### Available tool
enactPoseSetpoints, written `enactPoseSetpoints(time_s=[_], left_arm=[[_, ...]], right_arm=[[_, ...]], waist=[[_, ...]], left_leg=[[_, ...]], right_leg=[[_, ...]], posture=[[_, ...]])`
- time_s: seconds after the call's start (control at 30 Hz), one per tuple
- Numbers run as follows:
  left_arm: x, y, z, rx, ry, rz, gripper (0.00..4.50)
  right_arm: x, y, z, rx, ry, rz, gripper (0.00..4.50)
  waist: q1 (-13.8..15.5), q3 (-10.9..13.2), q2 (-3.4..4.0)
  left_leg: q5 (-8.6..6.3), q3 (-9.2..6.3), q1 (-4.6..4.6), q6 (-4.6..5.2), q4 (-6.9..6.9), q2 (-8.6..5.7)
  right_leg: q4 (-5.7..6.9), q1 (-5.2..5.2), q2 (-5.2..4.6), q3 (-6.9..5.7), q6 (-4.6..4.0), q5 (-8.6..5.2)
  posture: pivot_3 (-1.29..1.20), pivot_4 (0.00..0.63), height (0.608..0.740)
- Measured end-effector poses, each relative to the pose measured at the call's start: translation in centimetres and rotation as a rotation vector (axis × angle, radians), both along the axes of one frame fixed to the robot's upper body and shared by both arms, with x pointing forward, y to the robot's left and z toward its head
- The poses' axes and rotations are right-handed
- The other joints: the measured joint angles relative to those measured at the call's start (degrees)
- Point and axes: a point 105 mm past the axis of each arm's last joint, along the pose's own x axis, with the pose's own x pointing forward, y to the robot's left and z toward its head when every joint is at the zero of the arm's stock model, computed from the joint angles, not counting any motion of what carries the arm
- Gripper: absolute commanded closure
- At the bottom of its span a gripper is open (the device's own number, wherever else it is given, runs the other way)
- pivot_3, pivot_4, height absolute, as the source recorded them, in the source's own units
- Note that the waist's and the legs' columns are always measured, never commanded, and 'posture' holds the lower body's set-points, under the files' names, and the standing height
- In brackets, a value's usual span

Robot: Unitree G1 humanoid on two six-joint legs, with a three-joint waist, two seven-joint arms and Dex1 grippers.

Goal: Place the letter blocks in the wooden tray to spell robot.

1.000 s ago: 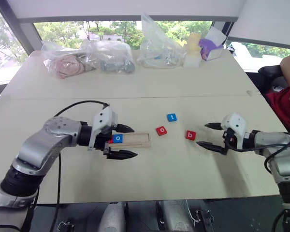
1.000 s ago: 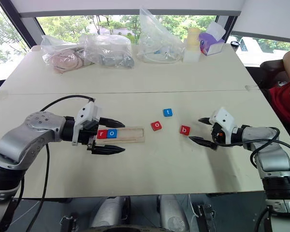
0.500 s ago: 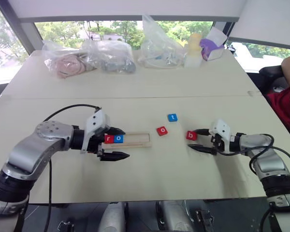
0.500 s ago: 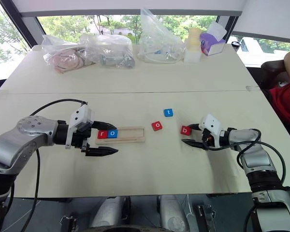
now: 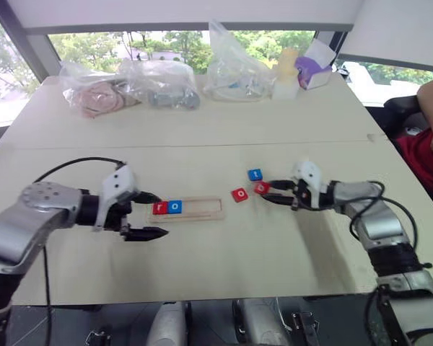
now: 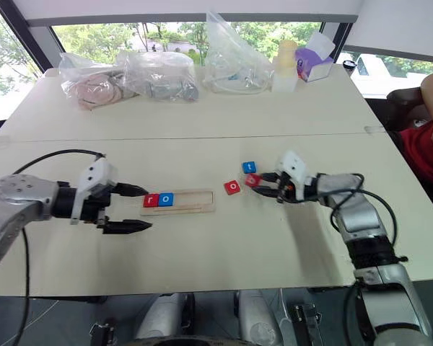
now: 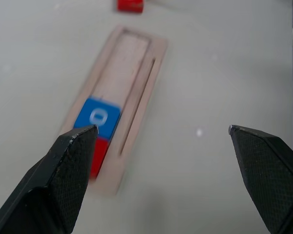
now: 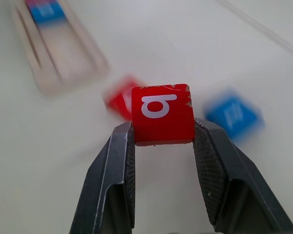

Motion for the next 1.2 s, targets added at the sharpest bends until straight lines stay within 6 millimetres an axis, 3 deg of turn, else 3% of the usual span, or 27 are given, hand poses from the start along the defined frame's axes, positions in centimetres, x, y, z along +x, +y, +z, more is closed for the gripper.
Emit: enactPoseSetpoints(time_s=[0.13, 0.23, 0.63, 1.2], left_arm=[[-0.8, 1.9, 0.2, 0.026, 0.0, 0.071, 0.0], [-1.0, 2.7, 0.3, 0.028, -0.01, 0.129, 0.0], [-2.0, 2.3, 0.1, -0.01, -0.02, 0.182, 0.0], [-1.7, 1.8, 0.1, -0.025, -0.026, 0.176, 0.0]], right_arm=[[-0.4, 5.0, 0.8, -0.043, -0.009, 0.121, 3.4], [-0.5, 6.6, 0.3, -0.08, -0.002, 0.162, 3.4], [-1.0, 9.6, -2.3, -0.147, 0.059, 0.221, 3.4], [-0.6, 11.0, -3.5, -0.189, 0.046, 0.231, 3.4]], waist=[[0.6, 0.0, 0.0], [1.2, 0.0, -0.02], [1.3, 0.0, -0.01], [1.3, 0.0, -0.01]], left_leg=[[0.0, -0.06, -0.18, 0.0, 0.02, -0.08], [0.0, -0.02, -0.22, 0.0, 0.05, -0.12], [-0.01, -0.03, -0.2, -0.01, 0.0, -0.07], [-0.01, -0.02, -0.19, -0.01, -0.01, -0.07]], right_leg=[[-0.07, -0.07, -0.17, -0.09, 0.01, 0.0], [-0.15, -0.07, -0.24, -0.12, 0.01, 0.0], [-0.11, -0.12, -0.19, -0.12, -0.01, 0.0], [-0.11, -0.13, -0.18, -0.12, -0.01, 0.01]], posture=[[0.0, 0.15, 0.735], [0.0, 0.15, 0.735], [0.0, 0.15, 0.735], [0.0, 0.15, 0.735]])
